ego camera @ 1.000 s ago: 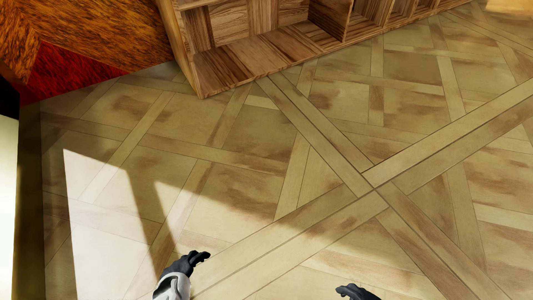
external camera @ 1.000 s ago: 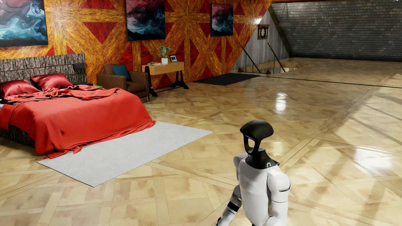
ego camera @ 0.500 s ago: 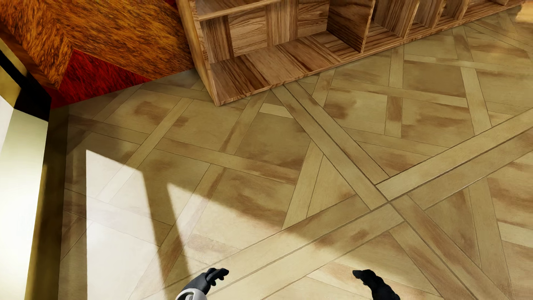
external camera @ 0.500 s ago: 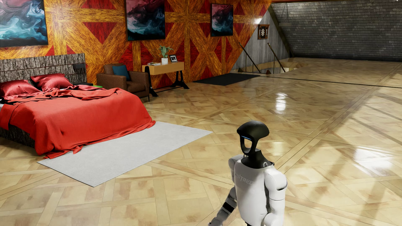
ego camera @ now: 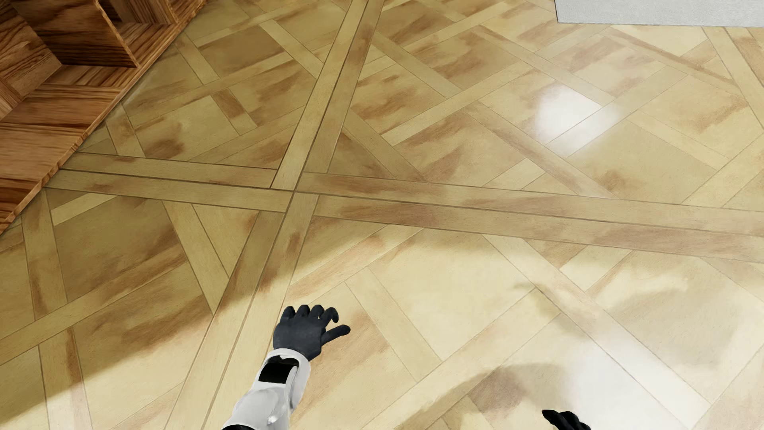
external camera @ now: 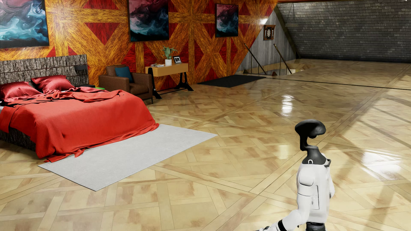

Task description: Head to armchair

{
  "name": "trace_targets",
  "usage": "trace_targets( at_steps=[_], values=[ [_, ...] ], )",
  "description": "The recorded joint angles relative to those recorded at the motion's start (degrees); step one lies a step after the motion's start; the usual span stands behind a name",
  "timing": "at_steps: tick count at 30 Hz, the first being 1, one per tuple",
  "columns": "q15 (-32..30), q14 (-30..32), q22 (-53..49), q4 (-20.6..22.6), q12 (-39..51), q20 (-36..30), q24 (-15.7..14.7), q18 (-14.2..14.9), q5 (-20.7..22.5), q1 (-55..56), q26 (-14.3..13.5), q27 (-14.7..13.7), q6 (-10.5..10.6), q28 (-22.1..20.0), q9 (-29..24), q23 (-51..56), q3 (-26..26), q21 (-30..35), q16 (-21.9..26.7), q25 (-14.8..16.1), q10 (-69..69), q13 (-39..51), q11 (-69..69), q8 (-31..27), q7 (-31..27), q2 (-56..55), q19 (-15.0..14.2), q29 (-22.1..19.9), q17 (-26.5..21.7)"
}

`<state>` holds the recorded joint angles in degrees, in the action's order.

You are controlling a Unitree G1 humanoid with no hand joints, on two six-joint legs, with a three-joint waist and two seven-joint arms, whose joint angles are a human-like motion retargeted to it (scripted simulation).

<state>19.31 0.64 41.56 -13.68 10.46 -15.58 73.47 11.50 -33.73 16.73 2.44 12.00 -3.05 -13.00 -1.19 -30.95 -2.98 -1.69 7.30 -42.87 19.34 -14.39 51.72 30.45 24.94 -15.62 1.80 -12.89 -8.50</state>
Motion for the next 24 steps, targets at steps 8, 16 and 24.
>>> trace_targets(
  at_steps=[8, 16, 24],
  values=[
    [10.7, -18.7, -9.3, -8.5, -19.3, 15.3, -35.7, -7.6, 22.7, 6.1, 4.9, -8.8, 3.9, -2.0, -1.1, 0.8, 3.1, 13.3, 9.6, -8.2, 25.9, 9.9, -7.8, -4.1, -17.1, -3.4, -1.9, 13.4, -1.8],
    [0.7, -9.6, -0.1, 15.2, -29.0, 5.1, -19.6, -9.7, 44.8, 35.6, -3.5, -21.3, 7.2, 21.2, -3.8, 14.8, 8.5, 15.2, -0.9, -1.2, 15.5, 22.4, -34.3, -31.4, -19.8, 22.1, 6.2, 4.2, 2.4],
    [-22.3, -14.3, 5.4, 21.8, -13.1, 13.2, -14.1, -20.1, 30.3, 19.6, 6.6, 0.2, -1.3, 10.2, -6.8, -16.2, 11.6, 22.3, -3.7, -1.4, 26.4, 18.5, 25.8, -35.1, -17.3, -3.0, -13.2, 9.4, -5.0]
  ],
)
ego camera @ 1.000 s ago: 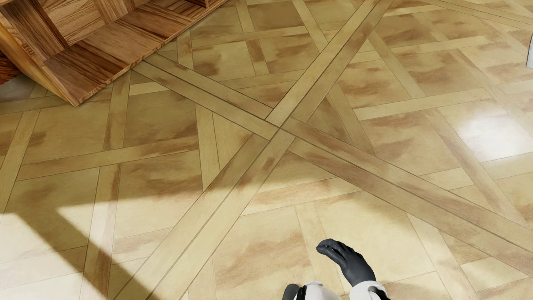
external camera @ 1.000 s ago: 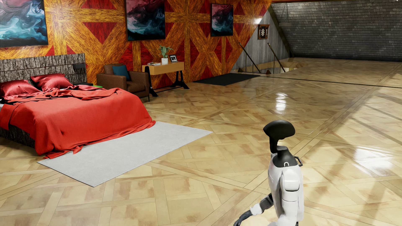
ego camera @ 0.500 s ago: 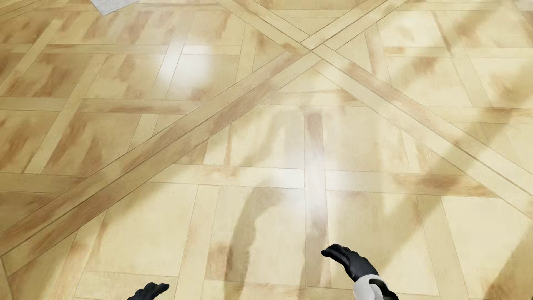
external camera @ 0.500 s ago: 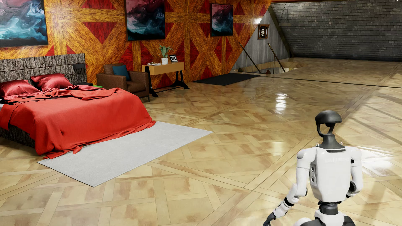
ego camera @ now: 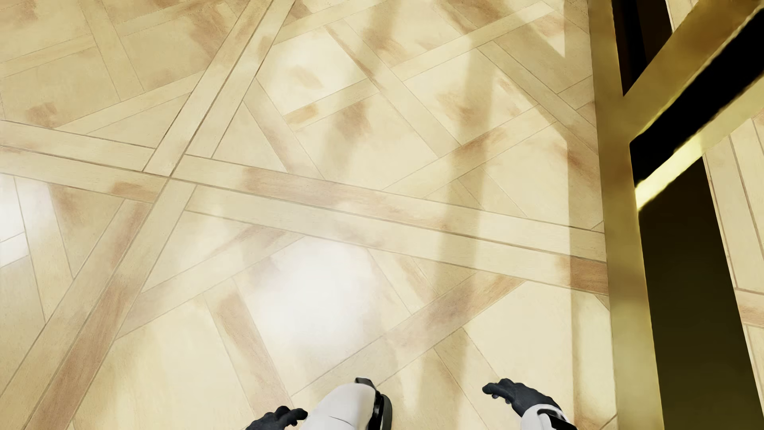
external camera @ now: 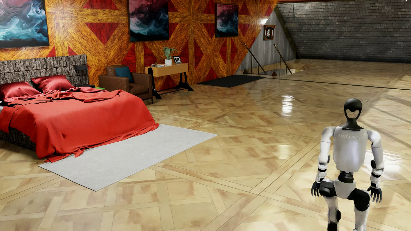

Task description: Head to armchair

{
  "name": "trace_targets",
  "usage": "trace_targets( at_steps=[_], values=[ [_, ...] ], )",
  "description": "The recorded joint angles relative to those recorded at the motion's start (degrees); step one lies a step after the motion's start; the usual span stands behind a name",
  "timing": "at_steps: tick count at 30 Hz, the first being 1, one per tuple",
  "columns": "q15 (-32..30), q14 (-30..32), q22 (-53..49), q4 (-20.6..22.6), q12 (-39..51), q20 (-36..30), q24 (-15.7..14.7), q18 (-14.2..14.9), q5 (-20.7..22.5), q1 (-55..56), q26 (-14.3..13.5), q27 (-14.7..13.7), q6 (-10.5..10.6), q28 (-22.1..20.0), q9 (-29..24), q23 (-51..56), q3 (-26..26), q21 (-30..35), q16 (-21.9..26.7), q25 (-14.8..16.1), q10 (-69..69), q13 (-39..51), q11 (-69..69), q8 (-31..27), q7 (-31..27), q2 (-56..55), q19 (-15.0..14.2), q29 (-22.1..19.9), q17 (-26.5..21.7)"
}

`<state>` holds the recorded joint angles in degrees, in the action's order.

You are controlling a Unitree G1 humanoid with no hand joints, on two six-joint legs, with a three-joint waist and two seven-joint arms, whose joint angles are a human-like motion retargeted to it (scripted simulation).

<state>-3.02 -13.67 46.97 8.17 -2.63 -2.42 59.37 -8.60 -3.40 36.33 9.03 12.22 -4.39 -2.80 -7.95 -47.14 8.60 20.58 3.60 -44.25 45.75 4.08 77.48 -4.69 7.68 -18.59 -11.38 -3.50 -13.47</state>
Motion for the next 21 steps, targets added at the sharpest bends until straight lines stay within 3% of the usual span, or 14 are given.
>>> trace_targets(
  at_steps=[1, 3, 5, 7, 8, 9, 10, 12, 14, 15, 17, 19, 20, 21],
  values=[
    [4.4, -1.7, -3.9, 2.5, 1.9, 2.3, -2.6, -0.2, -3.7, -5.5, -3.1, 1.4, -0.7, -5.3, 0.1, -6.0, -0.5, 2.4, -0.4, -2.8, -3.0, -1.5, 0.5, 1.2, -0.6, -7.5, 3.7, 4.1, -1.9],
    [10.2, -2.7, -11.6, 7.0, 5.4, 2.9, -10.0, -0.6, -8.5, -16.7, -10.0, 1.8, -1.1, -10.4, 0.7, -11.1, -1.9, 1.7, -0.1, -3.7, -9.8, -7.4, -10.1, 3.6, -4.4, -18.7, 5.7, 8.2, -4.3],
    [11.9, -1.8, -19.3, 9.1, 8.9, -1.1, -14.4, -0.7, -12.2, -27.7, -13.4, -1.4, -0.9, -10.9, 1.5, -8.7, -3.5, -4.7, 2.6, 0.5, -16.2, -15.9, -32.8, 6.4, -10.1, -23.6, 5.4, 6.8, -5.3],
    [11.4, 1.5, -26.0, 8.2, 11.1, -5.4, -16.4, -1.3, -12.5, -38.3, -14.7, -3.6, 0.0, -11.5, 2.5, -4.0, -5.6, -11.8, 5.6, 4.3, -20.9, -24.2, -58.6, 4.7, -15.9, -22.6, 4.5, 2.3, -4.3],
    [10.8, 3.4, -28.2, 6.5, 10.9, -6.9, -17.4, -2.1, -11.9, -42.6, -14.7, -3.2, 0.9, -12.0, 3.0, -2.4, -6.8, -14.7, 6.7, 5.1, -21.0, -27.3, -63.8, 2.4, -17.5, -21.7, 0.3, 0.3, -3.0],
    [7.8, 6.3, -29.7, 4.3, 9.8, -7.8, -18.5, -2.5, -10.9, -45.7, -14.0, -2.2, 2.0, -12.3, 3.3, -1.8, -8.0, -16.8, 7.9, 5.3, -18.4, -29.1, -60.6, 1.1, -18.1, -21.6, -1.7, -1.0, -1.4],
    [2.5, 11.2, -30.3, 1.9, 7.9, -8.3, -19.4, 0.1, -9.2, -46.4, -12.6, -0.9, 3.5, -12.4, 3.5, -2.5, -8.8, -18.1, 8.8, 5.0, -11.8, -29.5, -52.0, 0.9, -17.6, -22.3, -2.8, -2.0, 0.3],
    [6.1, 22.8, -27.8, -5.4, 2.9, -8.8, -18.7, 13.6, -8.3, -38.6, -8.3, 3.2, 6.9, -11.7, 3.1, -7.6, -9.4, -17.2, 8.4, 1.1, 11.0, -25.4, -37.8, 4.3, -10.0, -21.5, -2.0, -2.1, 2.7],
    [13.3, 18.1, -18.9, -8.6, -0.4, -11.9, -12.8, 13.3, -8.4, -22.7, -2.7, 6.2, 9.8, -8.5, 2.7, -11.1, -8.4, -11.4, 6.0, -6.4, 28.6, -17.2, -35.4, 9.2, -3.2, -14.5, -0.4, 1.4, 4.3],
    [15.3, 15.2, -12.2, -8.6, -1.1, -14.7, -9.5, 12.4, -8.8, -14.7, -0.5, 4.6, 10.7, -5.2, 2.7, -9.2, -7.8, -10.1, 5.2, -8.0, 30.5, -13.4, -37.6, 12.4, -0.4, -9.0, -0.5, 1.2, 4.9],
    [17.0, 10.1, 1.3, -10.1, -2.3, -19.5, -6.0, 10.7, -8.3, -2.1, 0.1, -2.8, 11.7, 4.9, 3.4, -1.4, -6.6, -13.7, 5.2, -3.2, 22.8, -7.8, -44.9, 19.9, 4.2, 3.8, -1.0, -5.0, 5.8],
    [17.2, 7.5, 10.4, -11.8, -4.2, -20.9, -5.0, 8.8, -4.9, 6.9, -2.8, -8.1, 12.0, 14.7, 4.2, 6.6, -5.2, -17.8, 7.8, 4.7, 6.1, -2.1, -52.9, 25.2, 4.8, 15.6, -1.8, -11.8, 6.2],
    [16.7, 7.7, 11.9, -12.0, -5.9, -19.5, -5.2, 7.3, -2.9, 10.1, -3.7, -8.7, 11.9, 16.3, 4.6, 11.0, -4.4, -18.9, 9.1, 8.3, -4.3, 1.1, -57.1, 26.6, 3.5, 20.9, -2.4, -14.9, 6.3],
    [15.6, 7.8, 12.6, -12.2, -7.9, -15.9, -6.6, 6.1, -0.9, 12.3, -2.6, -9.2, 11.5, 14.3, 5.0, 15.9, -3.6, -19.4, 9.6, 11.8, -13.9, 3.7, -60.4, 26.9, 2.1, 25.8, -2.7, -17.5, 6.4]
  ],
)
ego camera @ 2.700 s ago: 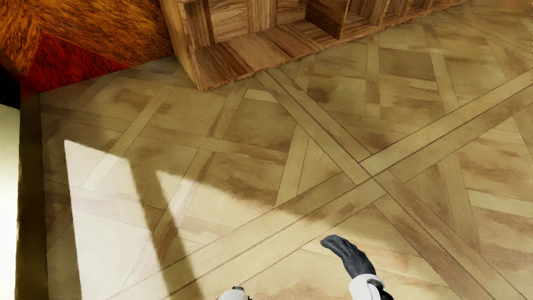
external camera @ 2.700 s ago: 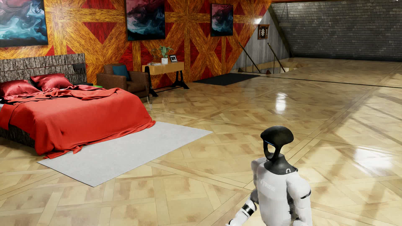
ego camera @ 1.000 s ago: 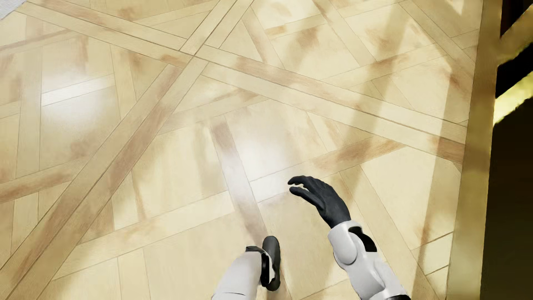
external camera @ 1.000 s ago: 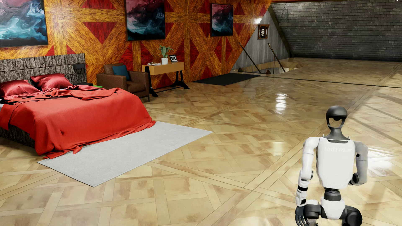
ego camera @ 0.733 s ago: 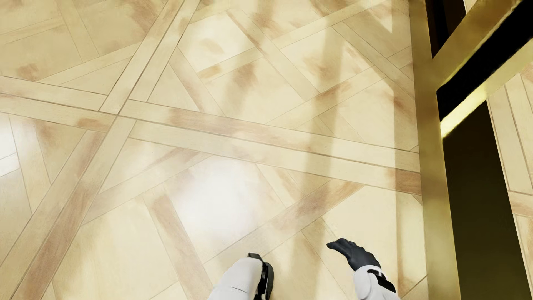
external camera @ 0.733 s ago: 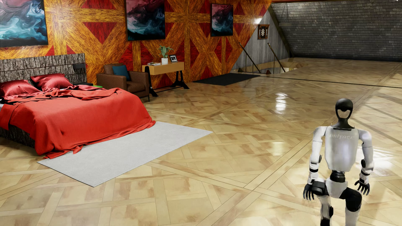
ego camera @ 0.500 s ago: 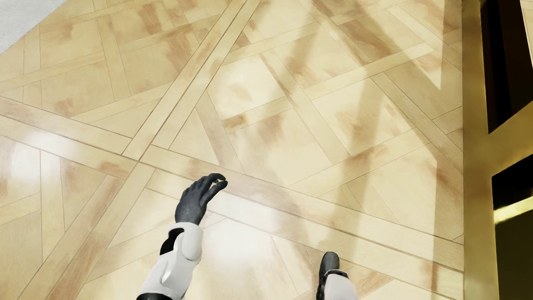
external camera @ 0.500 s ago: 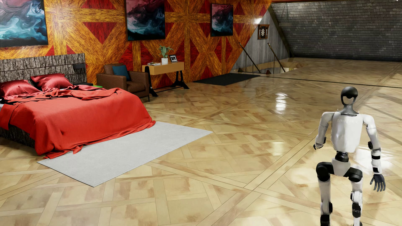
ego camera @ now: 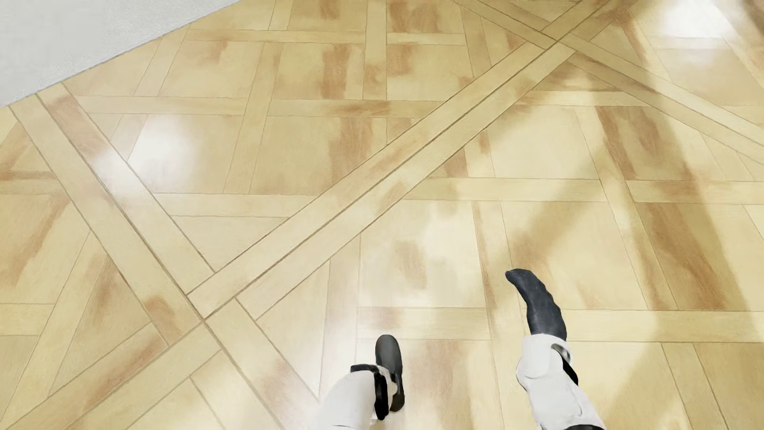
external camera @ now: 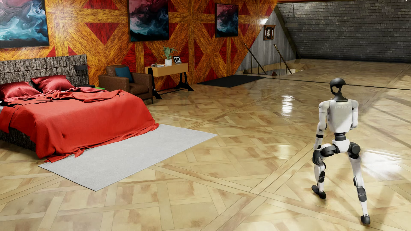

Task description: Head to armchair

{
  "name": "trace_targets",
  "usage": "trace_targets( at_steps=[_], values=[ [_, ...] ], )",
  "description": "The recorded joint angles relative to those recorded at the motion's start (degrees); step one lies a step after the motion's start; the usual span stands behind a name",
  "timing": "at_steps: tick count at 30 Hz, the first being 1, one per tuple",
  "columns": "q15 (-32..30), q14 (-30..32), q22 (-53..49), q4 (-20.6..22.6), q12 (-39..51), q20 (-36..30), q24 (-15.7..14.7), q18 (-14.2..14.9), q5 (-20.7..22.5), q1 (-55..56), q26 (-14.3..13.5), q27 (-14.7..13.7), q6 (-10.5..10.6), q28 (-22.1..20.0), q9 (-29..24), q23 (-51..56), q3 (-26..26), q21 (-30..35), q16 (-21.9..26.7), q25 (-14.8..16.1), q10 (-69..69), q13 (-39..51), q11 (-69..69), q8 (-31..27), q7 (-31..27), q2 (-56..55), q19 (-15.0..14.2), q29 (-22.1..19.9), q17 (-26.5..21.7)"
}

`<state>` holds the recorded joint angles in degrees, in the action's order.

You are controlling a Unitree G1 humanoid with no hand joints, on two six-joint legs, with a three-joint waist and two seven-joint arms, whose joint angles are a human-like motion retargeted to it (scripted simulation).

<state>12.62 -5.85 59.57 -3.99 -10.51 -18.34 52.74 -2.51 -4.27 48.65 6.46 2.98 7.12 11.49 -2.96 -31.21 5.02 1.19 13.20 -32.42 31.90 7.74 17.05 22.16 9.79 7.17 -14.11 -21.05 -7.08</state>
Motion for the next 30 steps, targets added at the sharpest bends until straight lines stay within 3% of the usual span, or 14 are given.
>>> trace_targets(
  at_steps=[2, 4, 6, 9, 11, 13, 16, 18, 20, 21, 23, 25, 28, 30],
  values=[
    [-5.7, -0.7, 1.9, -0.9, -4.0, 12.6, -6.3, -1.4, 1.6, 0.9, 8.1, -2.5, -1.4, -12.1, 0.5, 9.9, 1.5, 0.2, -2.4, 4.0, -6.6, 0.7, -0.8, -2.4, 0.5, 7.5, -0.1, -0.8, 0.3],
    [-19.9, 4.8, 1.9, -0.3, -6.3, 23.0, -10.7, -7.7, -2.2, -1.9, 16.3, -2.6, -4.0, -22.3, 0.8, 15.9, 2.5, 2.2, -8.3, -1.2, 1.5, -3.4, 12.8, -8.3, 3.5, 7.8, 1.2, 3.2, -1.2],
    [-29.5, 2.3, 0.5, 4.2, -4.3, 24.4, -10.3, -9.8, -7.0, -5.7, 14.0, 0.6, -7.8, -19.2, -0.2, 15.9, 1.8, 5.2, -12.7, -11.6, 9.5, -7.8, 39.4, -15.4, 5.0, -4.1, 5.3, 7.2, -3.8],
    [-16.0, -6.0, -5.7, 13.5, 6.5, 17.7, 0.7, -9.0, -4.1, -17.3, 12.3, 5.1, -11.1, -24.9, -1.6, -1.0, 0.5, 11.3, -14.0, -14.7, 7.2, -11.0, 59.3, -26.9, 3.3, -31.5, 6.2, 18.7, -5.1],
    [-8.9, -8.6, -14.2, 17.4, 13.2, 18.0, -2.4, -9.2, -5.8, -27.5, 4.6, 6.7, -11.2, -24.5, -1.7, -14.9, -0.2, 15.5, -16.1, -17.7, 0.9, -13.2, 48.7, -24.2, -2.6, -43.6, 9.6, 29.0, -6.1],
    [-6.7, -10.2, -23.0, 18.5, 19.9, 12.7, -3.8, -9.1, -4.9, -38.1, -3.3, 7.4, -10.5, -19.3, -1.5, -21.1, -1.6, 16.1, -14.7, -20.8, -5.5, -16.9, 26.1, -20.3, -9.6, -48.9, 9.8, 33.3, -5.6],
    [-6.5, -9.6, -34.8, 16.6, 27.5, 3.9, -0.6, -8.2, -1.9, -53.6, -10.5, 6.4, -9.9, -23.4, -1.7, -19.0, -4.5, 8.9, -9.9, -18.2, -11.2, -24.8, -4.7, -18.5, -18.4, -48.8, 2.1, 25.1, -1.9],
    [-6.8, -3.4, -36.6, 14.3, 27.0, 2.1, -4.7, -5.8, -0.9, -60.5, -11.3, 6.9, -8.8, -25.6, -1.8, -17.9, -6.7, 4.6, -8.1, -16.7, -6.0, -28.6, 4.3, -17.1, -20.3, -49.5, 4.7, 18.6, 0.8],
    [-12.0, 12.3, -34.7, 12.1, 22.8, 0.3, -8.2, 10.4, 0.3, -59.0, -7.7, 8.0, -6.5, -24.1, -1.9, -19.1, -8.5, 2.0, -5.3, -16.1, 10.8, -29.1, 18.9, -14.6, -22.9, -48.8, 10.0, 18.0, 4.1],
    [-8.1, 19.1, -31.9, 11.2, 20.7, -0.9, -8.3, 16.3, 0.8, -53.3, -4.7, 8.2, -5.2, -22.8, -2.3, -20.2, -9.2, 1.4, -4.2, -16.5, 23.2, -27.5, 23.4, -12.6, -22.6, -47.1, 12.4, 19.7, 5.1],
    [-0.9, 15.2, -20.4, 7.9, 17.5, -3.5, -7.3, 13.4, 2.7, -36.8, 2.7, 8.4, -2.9, -19.5, -2.8, -21.0, -9.6, 1.6, -4.4, -19.9, 41.8, -21.6, 23.4, -8.8, -20.1, -38.9, 14.2, 22.0, 5.0],
    [2.2, 8.0, -5.4, 4.3, 14.8, -8.3, -4.7, 7.2, 6.3, -21.4, 6.9, 7.6, -1.4, -11.5, -2.7, -18.3, -8.6, 1.4, -4.3, -22.4, 43.4, -15.1, 16.0, -7.1, -16.3, -27.4, 14.6, 17.8, 4.2],
    [5.2, 0.6, 4.0, 1.7, 6.9, -12.6, -1.0, 3.9, 11.2, -6.5, 1.4, 0.7, -0.6, -1.1, -1.9, -10.8, -5.6, 1.7, -0.6, -18.9, 20.7, -5.2, 6.8, -9.8, -11.7, -12.7, 14.6, 13.4, 2.5],
    [5.8, -0.2, 0.7, 1.2, -0.9, -4.1, -6.2, 2.3, 12.5, -3.4, 3.0, -3.3, -0.8, -6.9, -1.5, -3.4, -3.1, 4.8, 0.5, -15.8, -4.6, 1.0, 1.3, -14.0, -13.7, -3.3, 14.5, 12.9, -0.2]
  ],
)
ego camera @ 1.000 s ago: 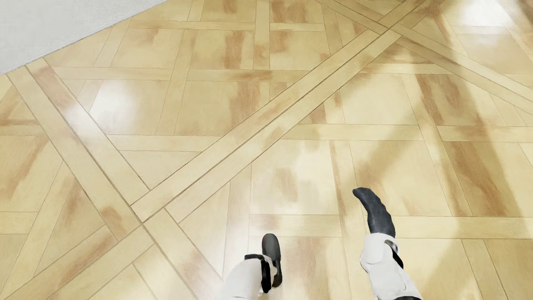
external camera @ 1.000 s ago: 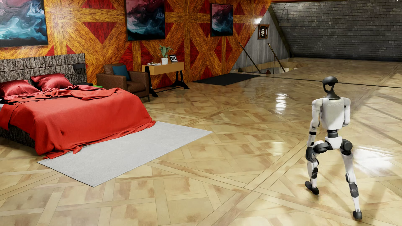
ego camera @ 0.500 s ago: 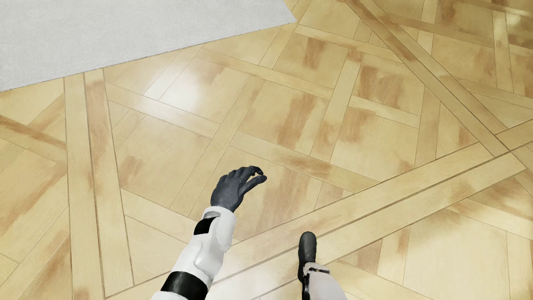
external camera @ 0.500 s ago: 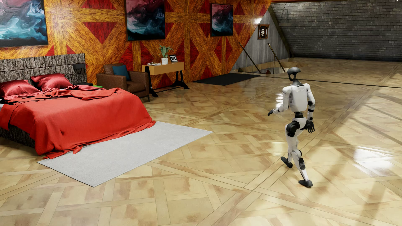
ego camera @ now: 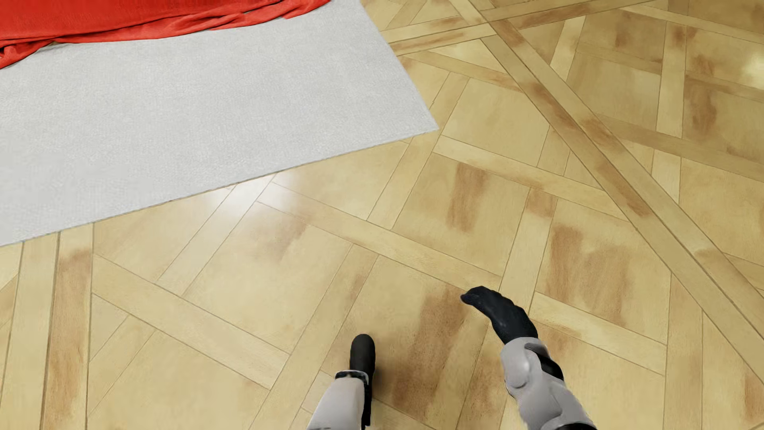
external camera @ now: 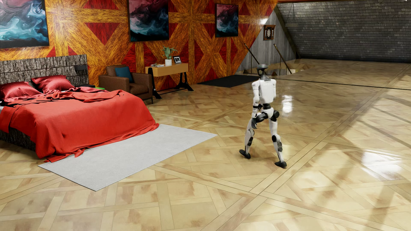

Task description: Head to armchair

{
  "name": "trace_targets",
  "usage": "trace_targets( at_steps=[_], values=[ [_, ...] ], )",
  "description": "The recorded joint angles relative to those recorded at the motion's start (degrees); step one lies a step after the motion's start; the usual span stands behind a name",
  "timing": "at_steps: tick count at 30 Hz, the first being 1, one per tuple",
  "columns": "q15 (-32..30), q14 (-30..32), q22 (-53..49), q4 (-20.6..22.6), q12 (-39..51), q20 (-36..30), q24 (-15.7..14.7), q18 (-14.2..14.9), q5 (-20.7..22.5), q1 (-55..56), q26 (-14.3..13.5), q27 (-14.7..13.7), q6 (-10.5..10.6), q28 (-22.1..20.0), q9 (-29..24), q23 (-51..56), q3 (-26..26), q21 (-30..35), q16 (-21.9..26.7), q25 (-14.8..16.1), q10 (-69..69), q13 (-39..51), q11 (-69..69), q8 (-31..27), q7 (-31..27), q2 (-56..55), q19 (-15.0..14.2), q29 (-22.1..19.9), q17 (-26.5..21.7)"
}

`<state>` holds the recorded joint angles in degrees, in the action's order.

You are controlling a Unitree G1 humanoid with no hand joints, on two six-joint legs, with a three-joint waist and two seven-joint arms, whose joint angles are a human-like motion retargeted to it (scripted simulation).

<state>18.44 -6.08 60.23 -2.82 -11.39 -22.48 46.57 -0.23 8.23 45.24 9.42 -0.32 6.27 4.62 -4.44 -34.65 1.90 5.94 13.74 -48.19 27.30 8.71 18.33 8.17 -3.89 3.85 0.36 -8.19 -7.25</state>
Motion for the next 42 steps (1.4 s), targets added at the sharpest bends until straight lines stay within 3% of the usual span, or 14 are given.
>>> trace_targets(
  at_steps=[3, 6, 10, 14, 17, 19, 21, 24, 28, 31, 33, 36, 39, 42],
  values=[
    [-7.9, 4.5, -0.5, -1.6, -6.9, 7.4, -1.1, -1.2, -2.2, 1.0, 6.2, 0.6, -1.8, -7.8, 0.2, 7.3, 3.5, 1.5, -1.3, 4.2, -4.9, 2.5, 2.1, -5.5, 2.5, 11.0, -1.3, -5.2, -2.4],
    [-34.8, 5.8, 5.3, 2.0, -2.0, 7.4, 2.5, -2.1, -9.8, -2.4, 4.8, 5.1, -6.7, 1.1, -0.6, 7.6, 4.6, 1.6, -4.3, 6.9, 12.5, -4.4, 34.9, -7.2, 8.3, 1.4, -8.5, -5.2, -3.8],
    [-20.7, -6.8, -7.5, 10.4, 10.8, 11.7, 5.2, -3.3, -12.7, -21.7, -1.9, 9.7, -11.8, -9.9, -1.3, -7.5, 3.0, 14.1, -8.6, -2.6, 7.1, -10.5, 58.3, -11.7, 11.2, -33.0, -8.3, 8.1, -7.3],
    [-10.1, -10.2, -23.0, 14.2, 23.8, 8.9, -1.1, -3.2, -18.9, -43.3, -11.1, 4.6, -12.0, -15.5, -0.3, -16.3, -0.1, 22.2, -11.3, -10.2, -4.8, -18.3, 21.2, -4.3, 5.7, -49.0, -3.0, 30.8, -8.5],
    [-11.9, -3.5, -32.0, 11.1, 30.0, 2.3, -0.6, -1.7, -17.6, -56.3, -13.5, 8.1, -10.3, -16.1, 0.6, -12.5, -3.5, 8.6, -8.3, -4.3, -6.2, -27.8, -2.9, -4.5, 0.2, -48.5, -8.4, 18.4, -3.4],
    [-21.5, 11.8, -35.5, 7.4, 26.1, 1.8, -2.9, 3.1, -15.5, -57.4, -13.1, 11.6, -7.8, -15.7, 0.9, -13.6, -5.3, -1.6, -5.3, 1.3, 7.5, -30.8, 13.7, -1.5, -1.9, -49.7, -2.4, 14.6, 2.3],
    [-12.7, 23.2, -33.1, 3.8, 19.9, 3.0, -6.0, 8.7, -11.9, -47.1, -9.0, 12.4, -4.9, -14.5, 0.5, -18.1, -5.8, -1.3, -4.2, -1.8, 32.8, -26.9, 26.1, 1.6, -2.1, -46.1, 0.9, 19.4, 3.2],
    [-2.4, 8.3, -15.7, 0.8, 14.4, -0.4, -4.4, 1.7, -6.3, -22.3, 3.6, 11.7, -1.4, -11.4, 0.2, -17.0, -4.5, 2.9, -5.6, -12.3, 49.3, -17.2, 21.4, 5.4, -1.5, -29.2, 1.8, 14.4, 1.3],
    [1.0, -0.2, -0.6, 2.0, 4.6, -11.1, 3.5, 0.5, -0.5, -3.5, 1.6, 3.7, -0.2, 4.3, 0.9, -5.1, -1.1, -3.5, -0.3, -2.5, 16.7, -7.7, 4.6, 3.8, -0.8, -3.8, 1.5, 4.1, 0.5],
    [-2.9, 1.1, -0.9, 1.7, -4.5, 0.9, -2.8, 1.2, -1.4, -1.1, 6.2, 0.6, -1.2, -2.8, 1.3, 7.3, 2.7, -1.0, -0.3, 0.8, -11.0, -2.3, -0.5, -2.0, -2.1, 10.4, 0.6, 2.9, -3.7],
    [-14.4, 7.8, 2.4, 3.5, -6.2, 4.9, -2.5, -1.0, -5.6, 0.3, 8.1, 2.7, -3.6, -4.4, 0.9, 12.3, 5.1, -2.1, -1.4, 3.3, 2.8, -4.8, 8.6, -5.2, 2.0, 14.2, -1.5, -0.5, -4.8],
    [-34.4, 1.0, 4.0, 8.9, -0.6, 6.5, 0.2, -2.6, -13.3, -6.9, -0.4, 8.9, -8.9, 1.4, -1.1, 9.2, 6.0, 0.4, -4.4, 3.5, 15.6, -10.9, 45.4, -9.7, 8.5, -1.9, -9.3, 3.2, -6.3],
    [-20.1, -7.1, -5.1, 14.3, 8.5, 9.9, 2.6, -3.1, -16.9, -23.8, -5.9, 13.5, -11.9, -7.0, -1.6, -6.8, 4.3, 9.9, -9.0, -3.7, 6.9, -12.9, 59.5, -11.7, 9.7, -28.6, -6.0, 10.4, -6.5],
    [-10.5, -10.8, -17.4, 17.0, 18.8, 9.0, 3.1, -3.7, -19.5, -40.5, -11.3, 12.3, -12.1, -12.9, -0.8, -14.5, 1.8, 9.6, -11.5, -2.5, -2.7, -20.2, 40.8, -6.8, 6.2, -46.2, -2.2, 16.7, -4.3]
  ],
)
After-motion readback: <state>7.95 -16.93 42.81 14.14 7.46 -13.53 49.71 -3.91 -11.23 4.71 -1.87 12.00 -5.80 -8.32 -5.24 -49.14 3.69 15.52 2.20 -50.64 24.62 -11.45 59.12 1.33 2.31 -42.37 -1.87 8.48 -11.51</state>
